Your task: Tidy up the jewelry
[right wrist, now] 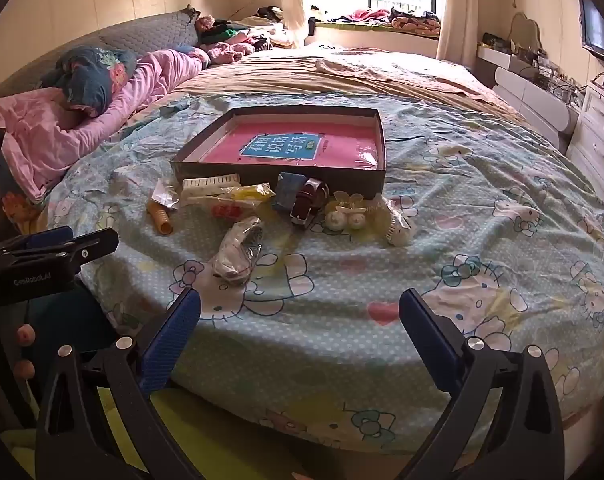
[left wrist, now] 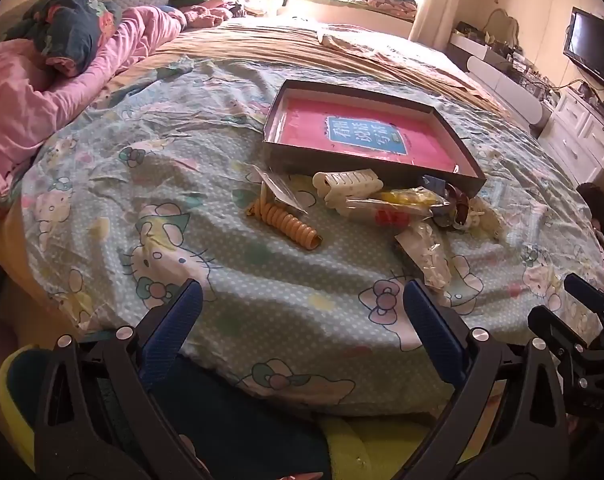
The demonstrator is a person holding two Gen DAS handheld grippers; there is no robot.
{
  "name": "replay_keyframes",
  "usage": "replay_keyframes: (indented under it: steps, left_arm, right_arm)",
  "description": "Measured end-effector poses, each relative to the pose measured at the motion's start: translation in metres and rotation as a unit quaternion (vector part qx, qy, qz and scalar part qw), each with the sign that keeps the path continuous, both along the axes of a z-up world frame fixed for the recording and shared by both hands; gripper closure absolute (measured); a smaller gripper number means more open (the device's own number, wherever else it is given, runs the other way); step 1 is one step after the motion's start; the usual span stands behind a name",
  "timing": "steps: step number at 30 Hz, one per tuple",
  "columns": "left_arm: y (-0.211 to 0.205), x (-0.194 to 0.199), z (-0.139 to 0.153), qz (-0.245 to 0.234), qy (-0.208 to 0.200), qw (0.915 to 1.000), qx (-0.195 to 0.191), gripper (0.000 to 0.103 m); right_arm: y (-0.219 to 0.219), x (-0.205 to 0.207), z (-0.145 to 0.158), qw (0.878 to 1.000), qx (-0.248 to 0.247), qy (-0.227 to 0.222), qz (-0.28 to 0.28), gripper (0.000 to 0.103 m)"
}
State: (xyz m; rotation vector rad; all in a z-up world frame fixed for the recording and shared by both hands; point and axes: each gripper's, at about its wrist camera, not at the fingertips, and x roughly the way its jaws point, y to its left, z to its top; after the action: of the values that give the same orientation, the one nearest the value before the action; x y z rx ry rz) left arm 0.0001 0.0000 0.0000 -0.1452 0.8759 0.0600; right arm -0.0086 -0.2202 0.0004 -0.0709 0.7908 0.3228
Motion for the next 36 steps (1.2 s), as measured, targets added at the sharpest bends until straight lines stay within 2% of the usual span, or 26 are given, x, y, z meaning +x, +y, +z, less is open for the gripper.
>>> replay_keyframes:
  steps: [36]
  left_arm:
    - [0.0,-0.004,0.004,0.001,-0.009,1.0,0.0,0.009]
  right_arm:
    - [0.005,-0.005,0.009,1.0,0.009,-0.009,0.002,0.004]
